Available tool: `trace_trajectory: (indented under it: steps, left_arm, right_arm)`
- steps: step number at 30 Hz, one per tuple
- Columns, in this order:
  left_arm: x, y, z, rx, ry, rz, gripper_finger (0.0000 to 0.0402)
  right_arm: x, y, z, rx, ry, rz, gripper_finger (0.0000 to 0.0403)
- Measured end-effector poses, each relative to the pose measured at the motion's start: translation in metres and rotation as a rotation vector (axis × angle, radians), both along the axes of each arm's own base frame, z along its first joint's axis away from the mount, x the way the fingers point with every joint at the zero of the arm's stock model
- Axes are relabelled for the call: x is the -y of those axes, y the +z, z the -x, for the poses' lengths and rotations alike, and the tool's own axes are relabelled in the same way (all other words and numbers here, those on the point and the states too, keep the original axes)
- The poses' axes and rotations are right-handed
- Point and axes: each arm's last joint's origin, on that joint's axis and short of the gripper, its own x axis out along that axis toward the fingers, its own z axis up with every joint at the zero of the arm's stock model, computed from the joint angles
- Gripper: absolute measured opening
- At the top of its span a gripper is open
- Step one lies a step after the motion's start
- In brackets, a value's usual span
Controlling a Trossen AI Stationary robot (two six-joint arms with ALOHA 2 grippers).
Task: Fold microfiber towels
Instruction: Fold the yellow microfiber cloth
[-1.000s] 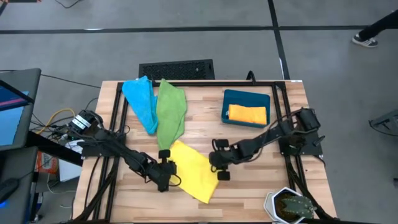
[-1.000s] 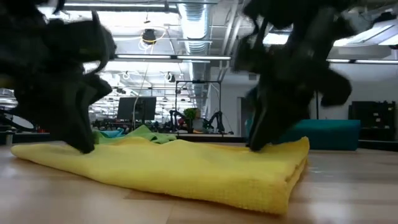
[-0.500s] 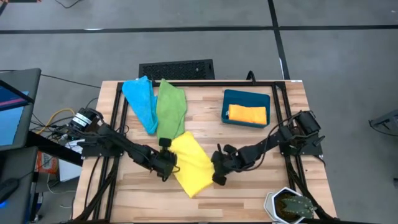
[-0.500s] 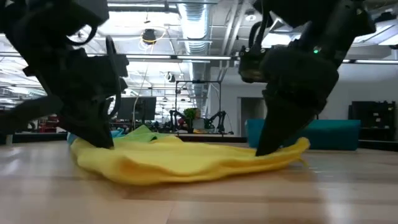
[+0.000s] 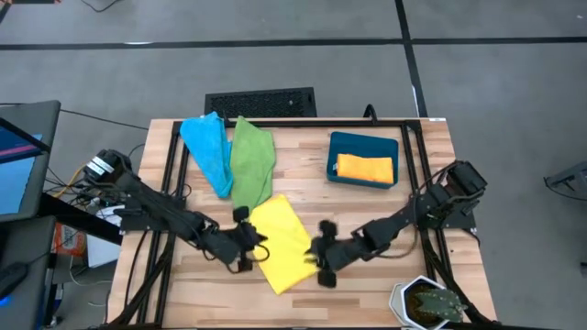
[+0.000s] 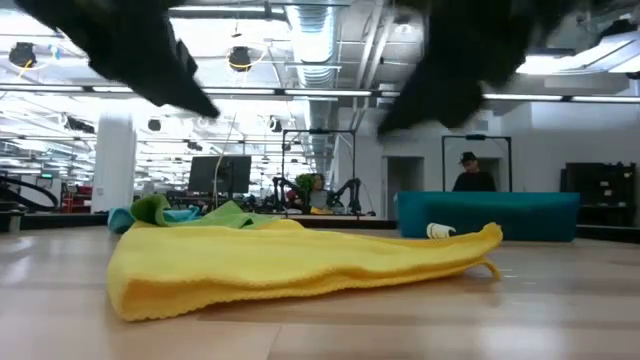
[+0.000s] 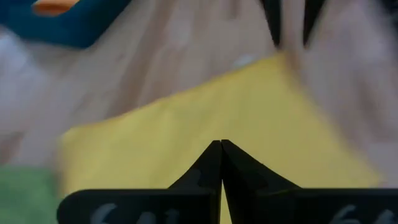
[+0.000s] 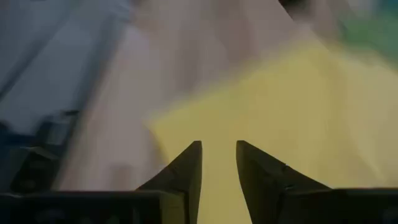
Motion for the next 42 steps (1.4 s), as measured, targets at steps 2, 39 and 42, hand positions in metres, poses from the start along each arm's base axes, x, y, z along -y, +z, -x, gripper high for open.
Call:
trace_trajectory:
  steps: [2, 39, 42]
  left_arm:
    - [0.01, -0.003, 0.001, 0.078, -0.032, 0.049, 0.0]
    - [0.037, -0.101, -0.016, -0.052, -0.008, 0.207, 0.0]
    - [0.037, -0.101, -0.016, -0.049, -0.009, 0.21, 0.0]
  right_arm:
    - [-0.014, 0.003, -0.004, 0.12, 0.141, 0.069, 0.0123]
    - [-0.064, -0.094, -0.081, 0.057, 0.447, 0.174, 0.0117]
    - [-0.064, -0.092, -0.079, 0.037, 0.424, 0.169, 0.0108]
